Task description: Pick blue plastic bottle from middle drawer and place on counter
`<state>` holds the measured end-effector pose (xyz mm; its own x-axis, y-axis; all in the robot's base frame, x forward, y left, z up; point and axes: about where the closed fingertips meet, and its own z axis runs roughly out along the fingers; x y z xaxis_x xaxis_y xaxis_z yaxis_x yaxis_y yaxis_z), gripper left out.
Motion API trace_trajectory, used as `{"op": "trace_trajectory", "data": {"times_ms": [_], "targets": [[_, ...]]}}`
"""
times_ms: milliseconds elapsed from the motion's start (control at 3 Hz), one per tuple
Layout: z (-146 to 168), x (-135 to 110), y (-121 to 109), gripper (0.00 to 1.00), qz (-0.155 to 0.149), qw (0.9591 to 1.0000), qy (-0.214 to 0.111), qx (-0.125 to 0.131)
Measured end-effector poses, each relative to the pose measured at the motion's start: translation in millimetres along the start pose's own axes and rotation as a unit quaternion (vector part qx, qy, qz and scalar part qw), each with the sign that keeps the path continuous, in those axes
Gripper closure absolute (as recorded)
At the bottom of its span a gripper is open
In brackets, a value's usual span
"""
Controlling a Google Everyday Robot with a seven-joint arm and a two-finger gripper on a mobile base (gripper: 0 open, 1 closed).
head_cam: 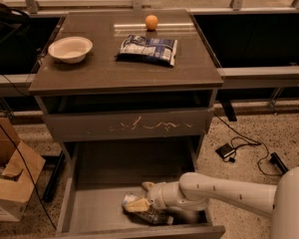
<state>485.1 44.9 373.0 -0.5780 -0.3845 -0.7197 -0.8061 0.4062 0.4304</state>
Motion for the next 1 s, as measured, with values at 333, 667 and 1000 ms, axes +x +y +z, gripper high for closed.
{"op": "trace_trajectory", "data": {"times_ms": [333, 667, 1000], "targets": [[2.4, 0.9, 3.2, 0.72, 0.002, 1.0000, 0.000, -0.002], [3.6, 0.5, 7.8, 0.95, 0.005, 1.0000, 0.000, -0.004], [-6.0, -16.2, 20.5, 1.00, 0.011, 0.9998, -0.018, 0.000]]}}
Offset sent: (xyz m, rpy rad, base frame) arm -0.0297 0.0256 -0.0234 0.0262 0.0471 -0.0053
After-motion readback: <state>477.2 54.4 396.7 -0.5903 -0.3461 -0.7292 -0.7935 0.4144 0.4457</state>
